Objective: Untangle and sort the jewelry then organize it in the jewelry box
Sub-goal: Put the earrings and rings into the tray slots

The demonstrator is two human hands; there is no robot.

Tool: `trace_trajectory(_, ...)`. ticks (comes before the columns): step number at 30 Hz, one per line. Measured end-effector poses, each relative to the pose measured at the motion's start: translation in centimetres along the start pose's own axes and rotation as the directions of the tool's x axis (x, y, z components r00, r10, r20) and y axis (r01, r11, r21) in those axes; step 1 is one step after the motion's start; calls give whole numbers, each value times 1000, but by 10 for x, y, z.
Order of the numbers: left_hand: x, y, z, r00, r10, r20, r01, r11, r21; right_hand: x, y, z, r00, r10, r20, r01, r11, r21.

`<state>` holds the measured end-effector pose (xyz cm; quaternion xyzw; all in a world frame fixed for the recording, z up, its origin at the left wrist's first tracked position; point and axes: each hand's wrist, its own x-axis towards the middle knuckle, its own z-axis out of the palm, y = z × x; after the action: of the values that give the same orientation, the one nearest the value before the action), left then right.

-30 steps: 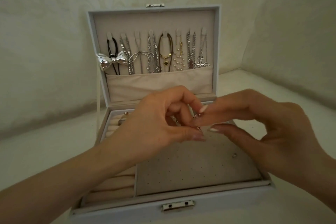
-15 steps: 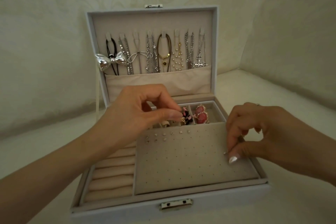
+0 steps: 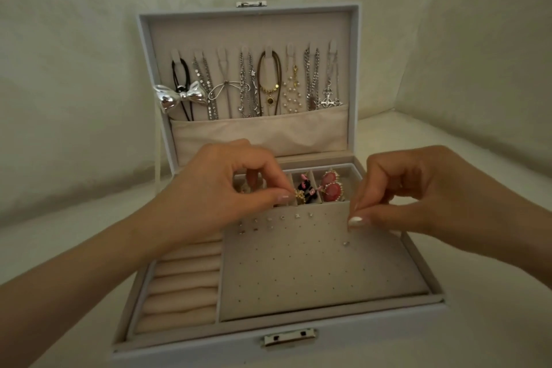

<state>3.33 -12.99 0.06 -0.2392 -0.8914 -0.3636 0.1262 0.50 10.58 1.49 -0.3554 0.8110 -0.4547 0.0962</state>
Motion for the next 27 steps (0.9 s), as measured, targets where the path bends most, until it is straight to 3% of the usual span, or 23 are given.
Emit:
trace_trajectory(8,4,-6,6,998,49,49,-50,999,14,7,1,1,989,31,-147,-5,984,178)
trace_trajectory(16,5,-7,14,981,136,136,-157,976,154,13,9,9,990,11,-139,15,983,184)
trace_trajectory(20,5,-6,14,985,126,118,-145,975,167,15,12,12,990,-15,-138,40,984,175)
trace_trajectory(24,7,-6,14,992,83,95,-95,986,134,15,8,15,987,24,-157,22,958,287)
trace_trajectory(27,6,-6,3,999,23,27,-24,999,25,13,7,15,984,30,-177,25,952,305)
